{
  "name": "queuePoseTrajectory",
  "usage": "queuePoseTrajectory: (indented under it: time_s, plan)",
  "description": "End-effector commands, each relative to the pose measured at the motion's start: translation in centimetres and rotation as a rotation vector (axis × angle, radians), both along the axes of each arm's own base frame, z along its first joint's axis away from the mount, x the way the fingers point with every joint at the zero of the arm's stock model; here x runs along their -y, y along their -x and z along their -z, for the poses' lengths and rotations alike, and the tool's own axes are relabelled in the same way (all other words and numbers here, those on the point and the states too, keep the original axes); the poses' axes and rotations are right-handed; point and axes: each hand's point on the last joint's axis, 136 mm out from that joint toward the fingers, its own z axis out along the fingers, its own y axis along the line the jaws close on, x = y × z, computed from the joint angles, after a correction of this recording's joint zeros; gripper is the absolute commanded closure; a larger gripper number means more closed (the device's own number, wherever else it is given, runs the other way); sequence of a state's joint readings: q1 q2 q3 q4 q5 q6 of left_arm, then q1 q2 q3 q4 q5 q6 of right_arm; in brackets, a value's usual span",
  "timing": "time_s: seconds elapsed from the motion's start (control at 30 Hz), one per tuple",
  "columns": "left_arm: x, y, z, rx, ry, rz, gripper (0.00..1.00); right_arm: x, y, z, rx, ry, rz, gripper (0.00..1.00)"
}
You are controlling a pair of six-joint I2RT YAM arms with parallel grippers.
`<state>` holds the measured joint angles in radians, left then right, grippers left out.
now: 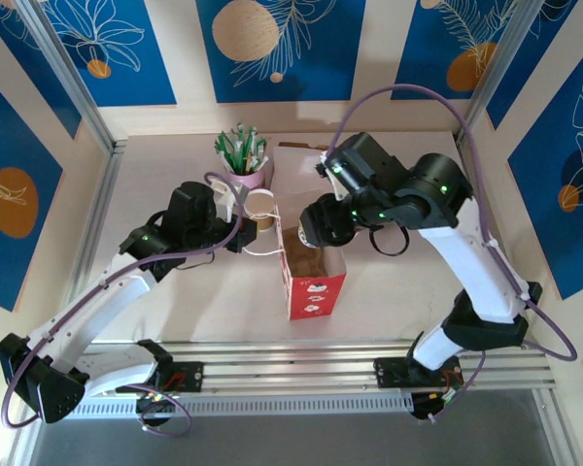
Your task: Pack the takeout coffee
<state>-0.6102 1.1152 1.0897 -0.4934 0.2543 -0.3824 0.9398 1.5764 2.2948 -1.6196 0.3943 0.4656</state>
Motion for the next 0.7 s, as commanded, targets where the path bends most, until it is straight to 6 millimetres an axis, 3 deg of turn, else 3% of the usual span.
queuePoseTrajectory:
  time_s: [0.0,0.2,0.67]
  plan:
    - [-0.1,-0.2,0.0,0.017,0.0,0.013,1.0,0.7,0.7,1.6,-0.045,0.119,-0.016,0.21]
    - [-0.2,-0.2,-0.1,0.02,0.001,0.014,1.0,-0.8,0.7,4.3,-0.119,0.206,-0.072,0.21]
    - [-0.2,0.0,-0.3,0.027,0.003,0.022,1.0,0.1,1.4,8.5,-0.256,0.336,-0.116,0.21]
